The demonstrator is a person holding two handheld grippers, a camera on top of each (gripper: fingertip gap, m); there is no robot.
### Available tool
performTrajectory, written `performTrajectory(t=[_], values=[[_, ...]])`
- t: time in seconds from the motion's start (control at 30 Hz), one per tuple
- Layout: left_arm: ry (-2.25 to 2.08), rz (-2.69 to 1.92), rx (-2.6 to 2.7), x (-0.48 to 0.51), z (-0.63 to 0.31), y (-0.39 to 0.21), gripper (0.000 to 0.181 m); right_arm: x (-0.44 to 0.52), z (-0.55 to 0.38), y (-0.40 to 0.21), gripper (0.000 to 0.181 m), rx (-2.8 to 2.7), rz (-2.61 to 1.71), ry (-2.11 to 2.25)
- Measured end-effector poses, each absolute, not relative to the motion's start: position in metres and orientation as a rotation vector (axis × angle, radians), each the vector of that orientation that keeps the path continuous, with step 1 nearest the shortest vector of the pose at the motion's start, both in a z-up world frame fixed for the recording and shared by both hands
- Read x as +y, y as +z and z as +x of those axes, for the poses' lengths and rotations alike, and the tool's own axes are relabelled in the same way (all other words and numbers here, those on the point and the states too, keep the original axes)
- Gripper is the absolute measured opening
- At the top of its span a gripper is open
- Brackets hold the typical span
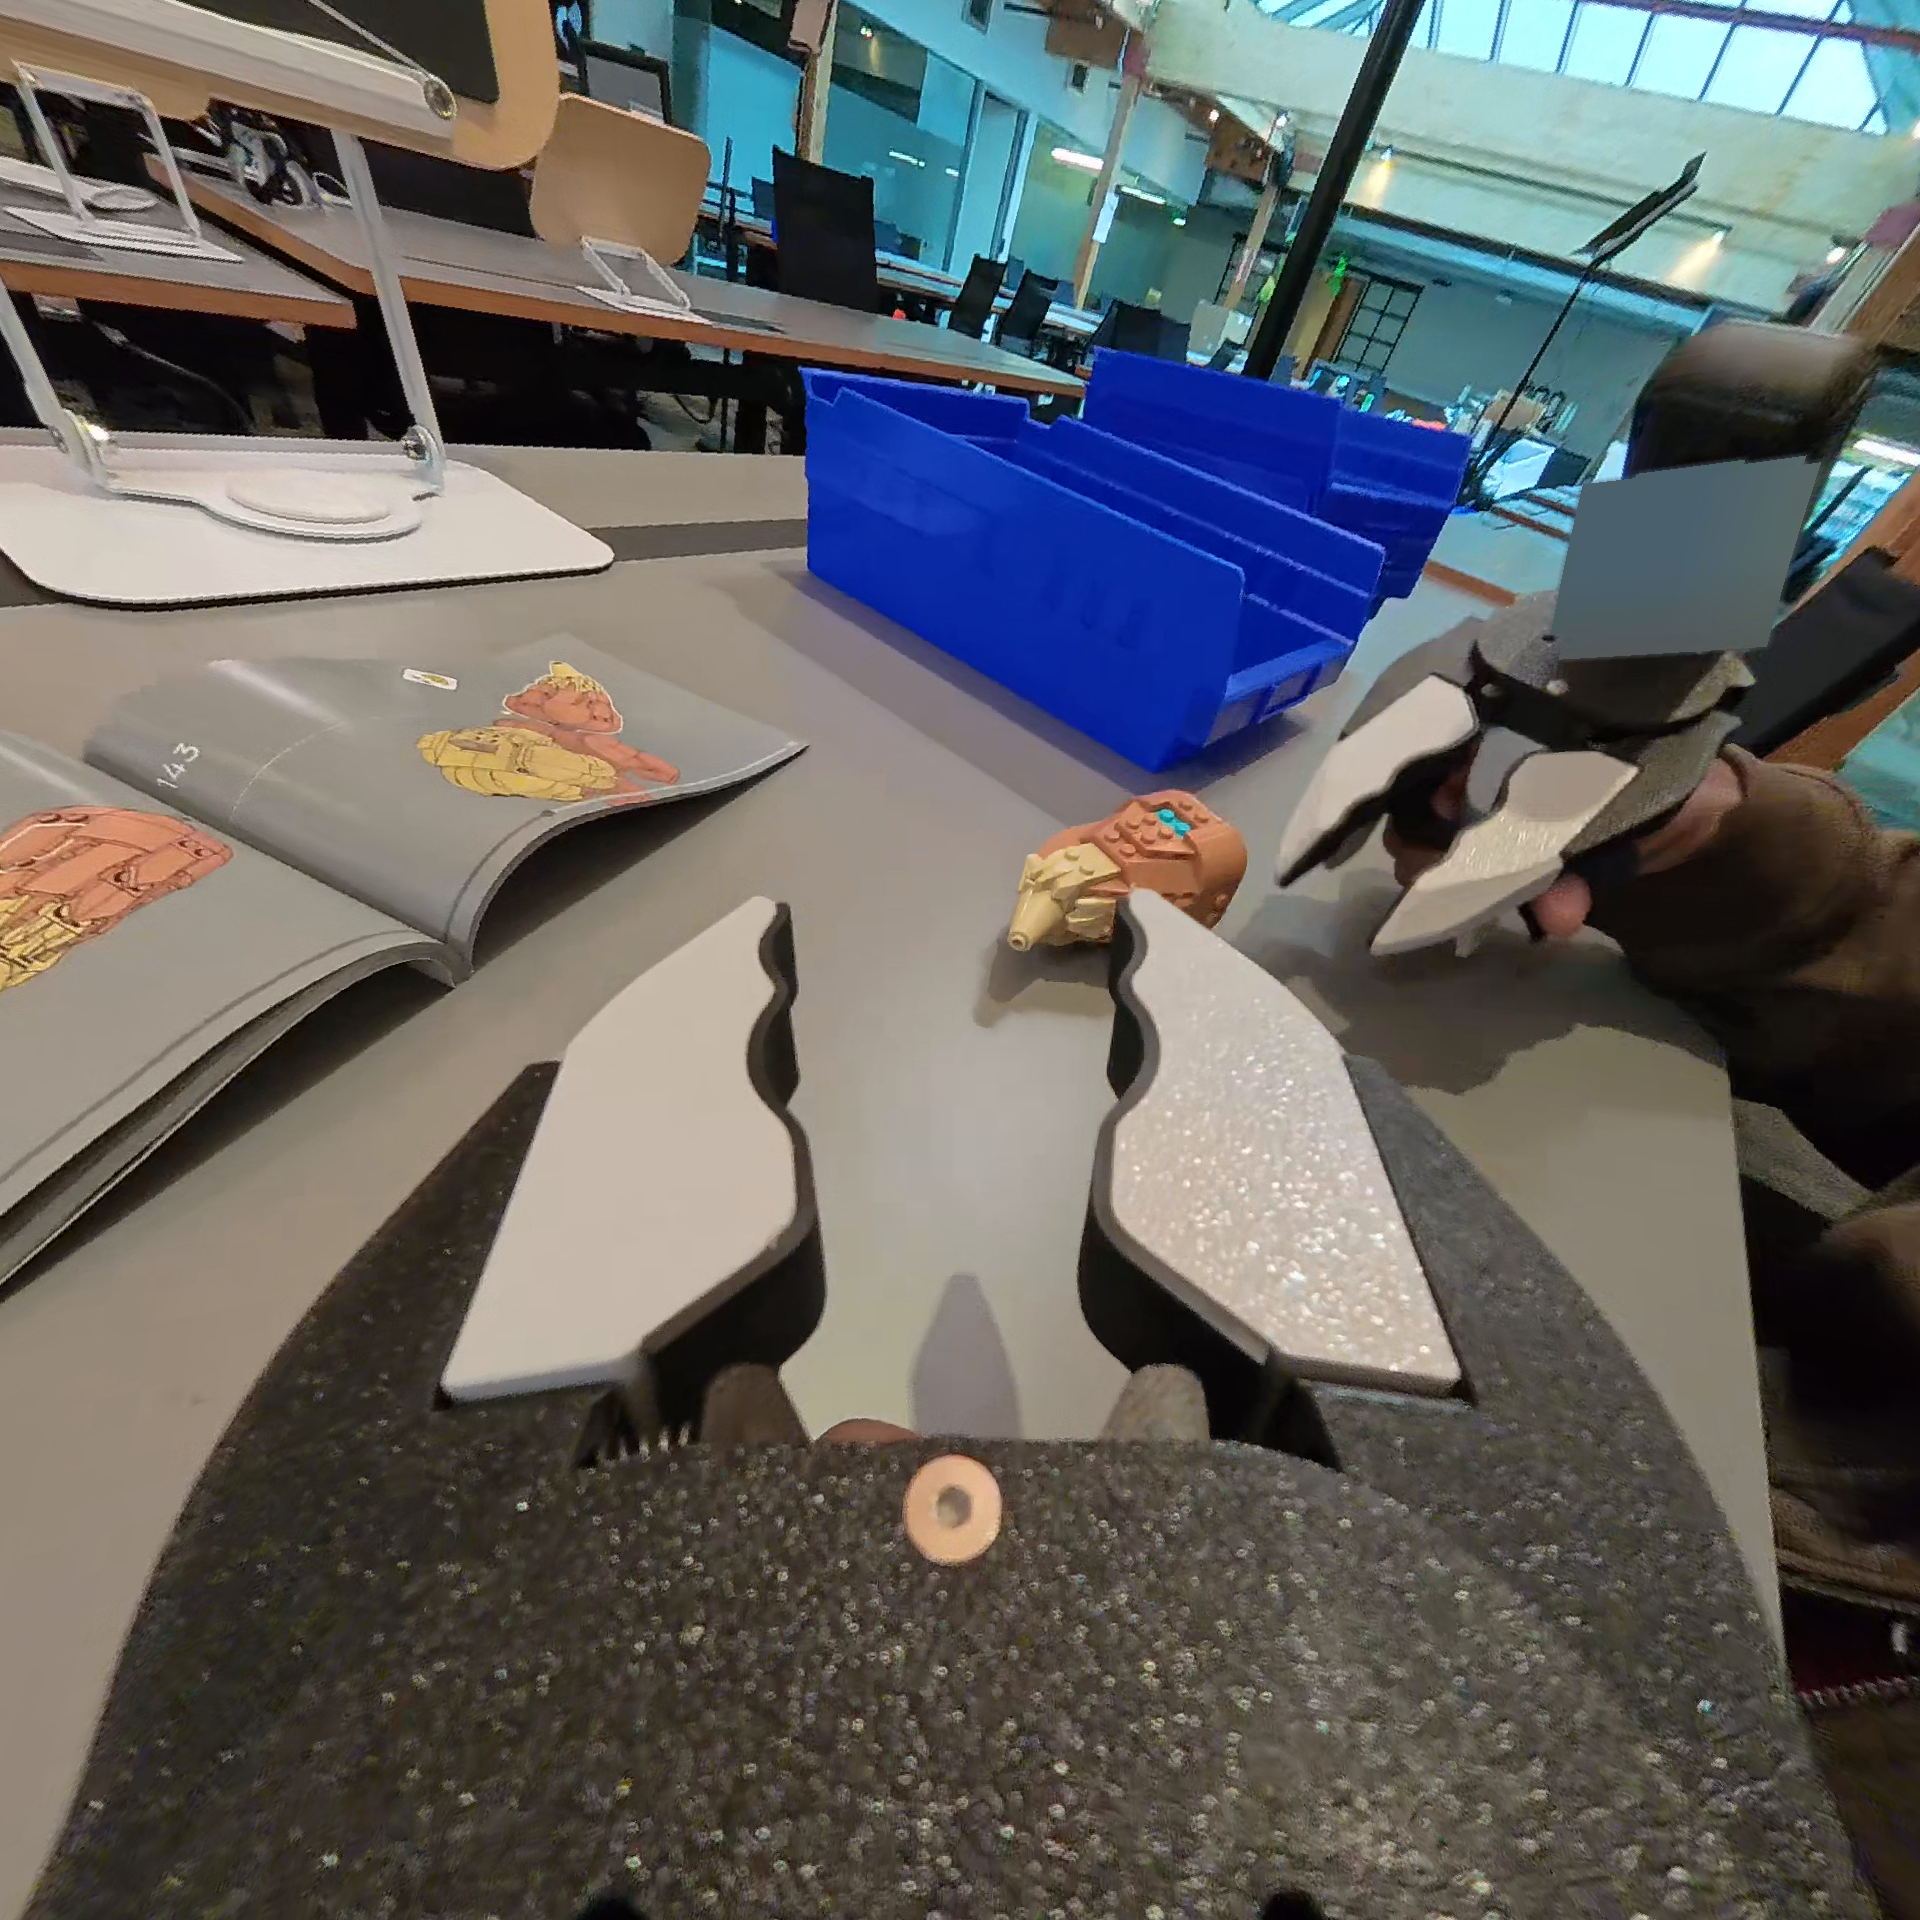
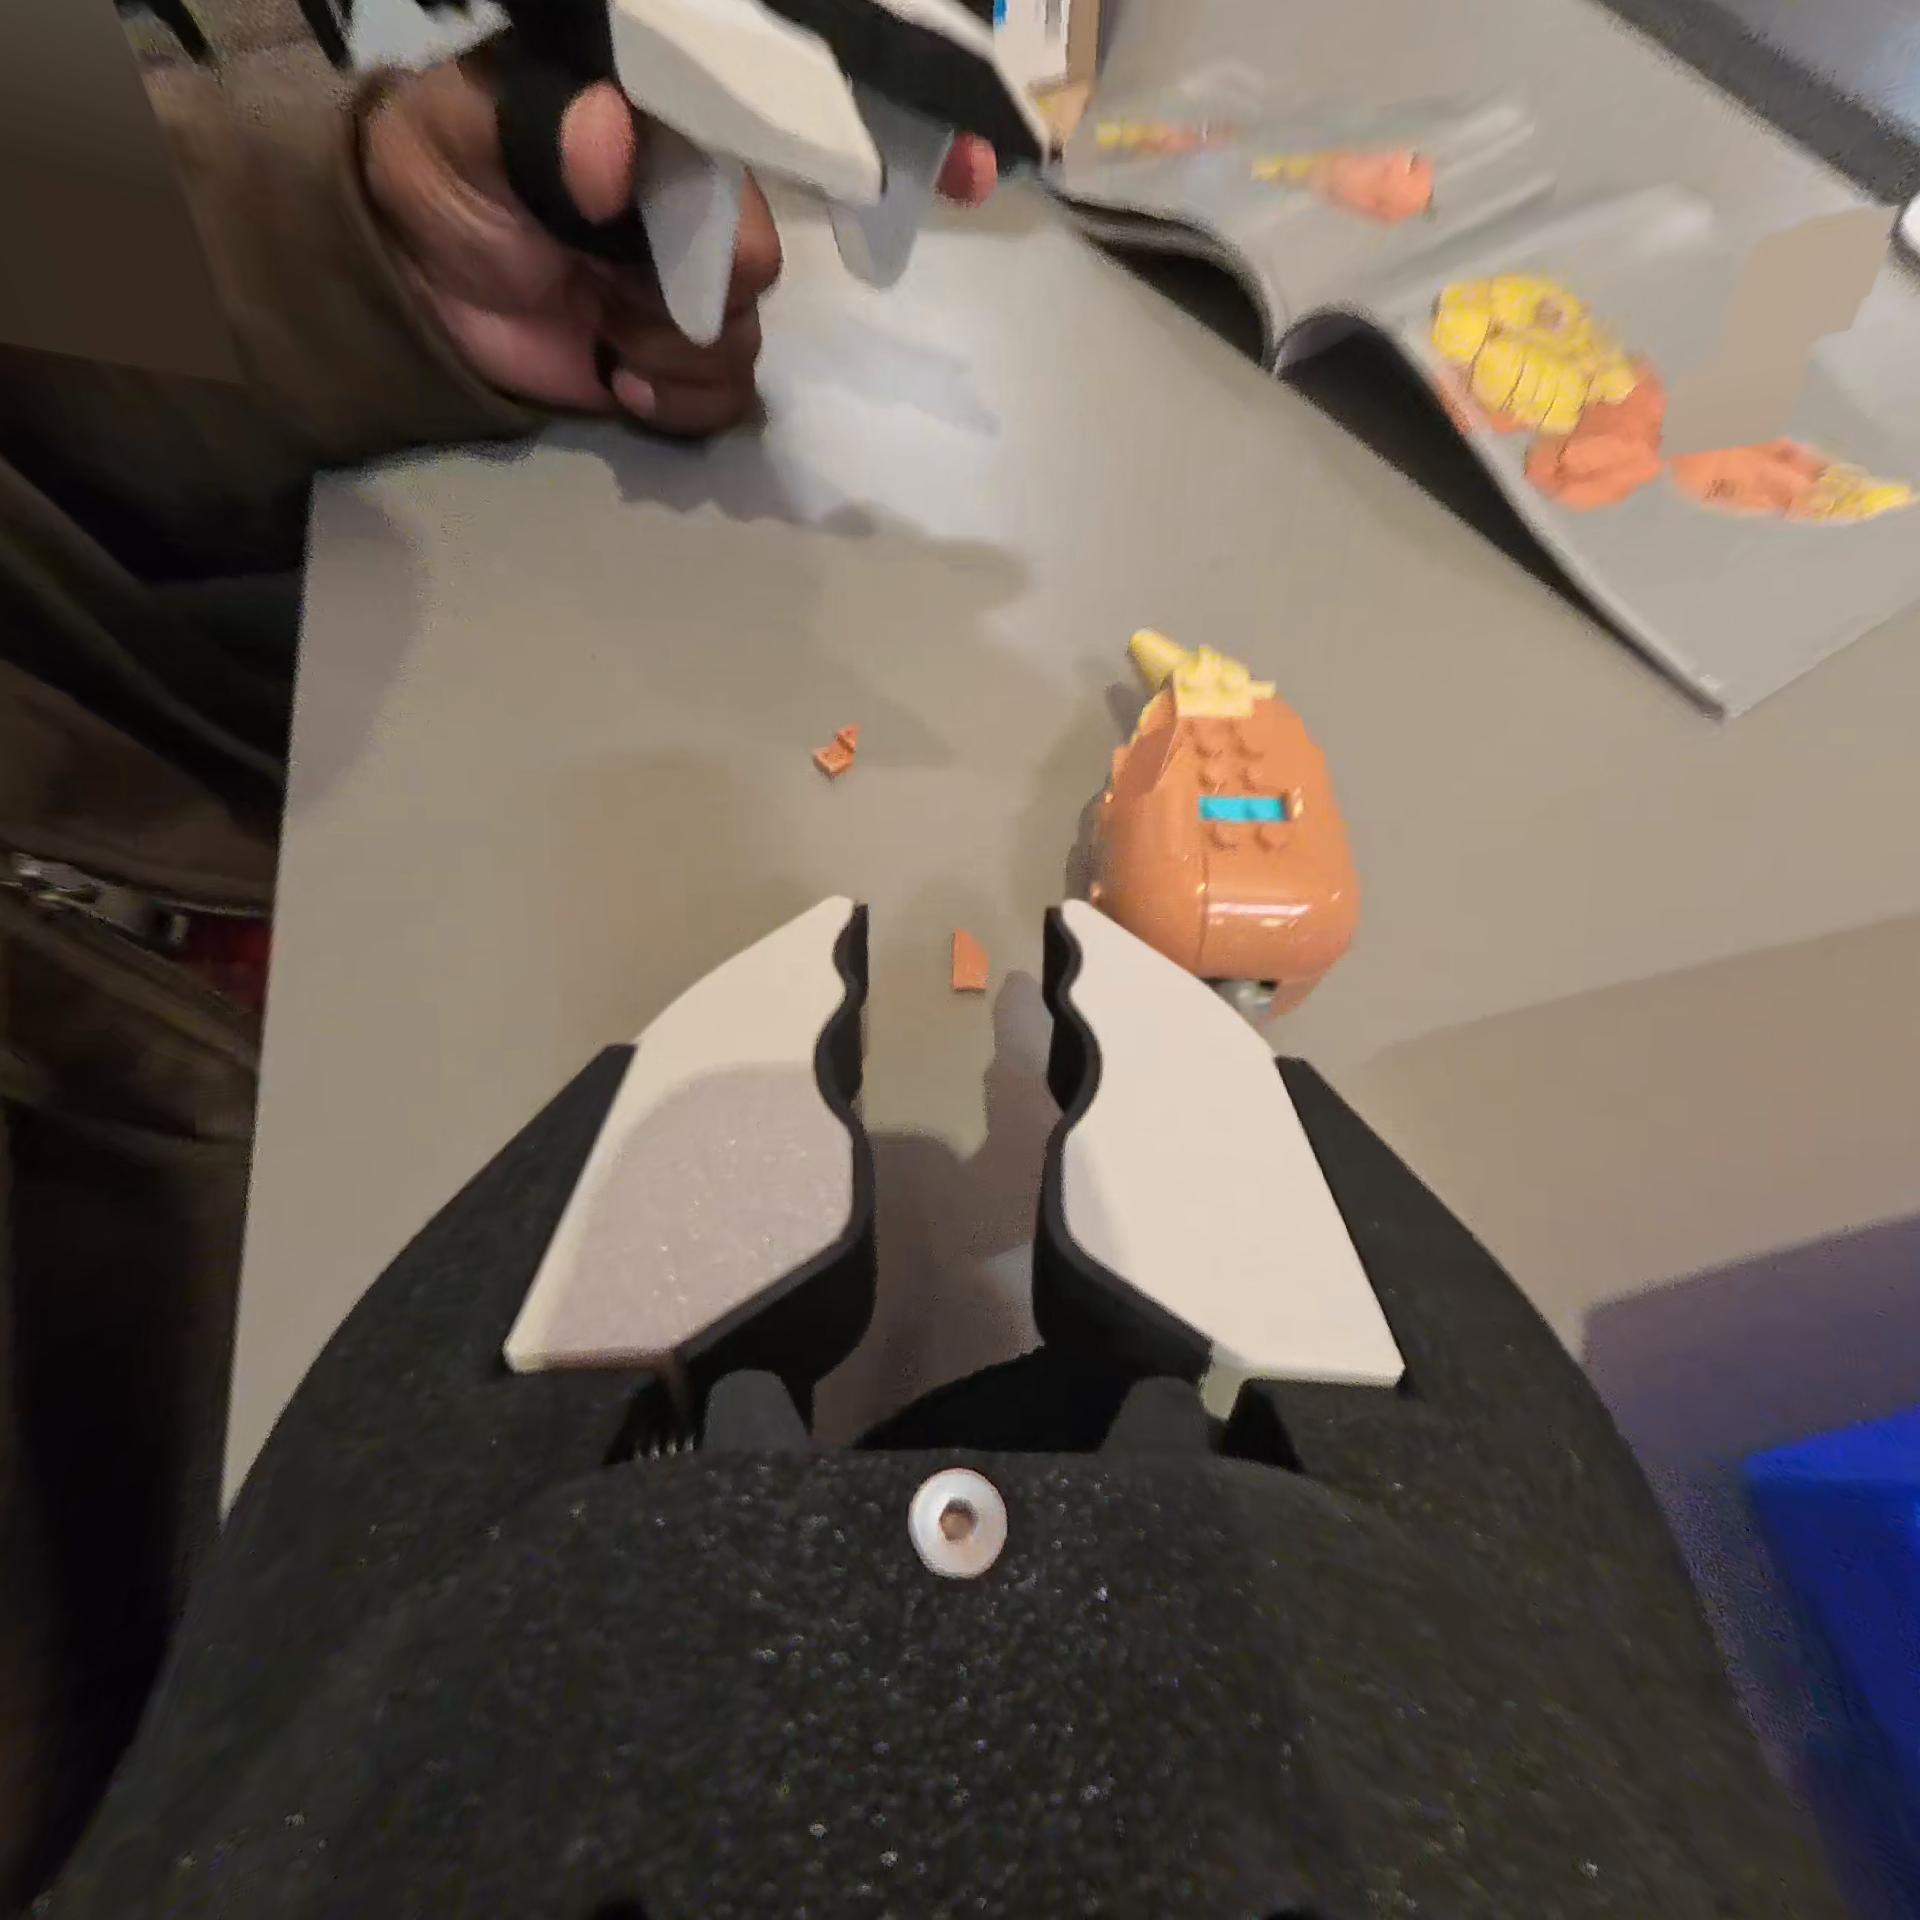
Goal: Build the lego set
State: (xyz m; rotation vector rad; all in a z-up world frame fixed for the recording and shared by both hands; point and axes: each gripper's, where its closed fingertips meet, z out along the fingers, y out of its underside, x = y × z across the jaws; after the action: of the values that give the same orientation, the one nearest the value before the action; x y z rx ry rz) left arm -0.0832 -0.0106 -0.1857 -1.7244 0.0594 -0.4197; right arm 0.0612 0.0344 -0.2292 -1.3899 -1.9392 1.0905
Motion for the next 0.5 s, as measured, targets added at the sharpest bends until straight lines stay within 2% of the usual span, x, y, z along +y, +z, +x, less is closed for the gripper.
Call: performTrajectory(t=[0.13,0.5], values=[[-0.418,-1.738,0.072,-0.012,-0.078,-0.187,0.058,0.033,0.060,-0.256,0.025,-1.974,-1.501,0.950],[-0.478,-1.826,0.249,-0.015,-0.048,-0.199,0.058,0.033,0.053,-0.271,0.008,-2.038,-1.521,0.788]])
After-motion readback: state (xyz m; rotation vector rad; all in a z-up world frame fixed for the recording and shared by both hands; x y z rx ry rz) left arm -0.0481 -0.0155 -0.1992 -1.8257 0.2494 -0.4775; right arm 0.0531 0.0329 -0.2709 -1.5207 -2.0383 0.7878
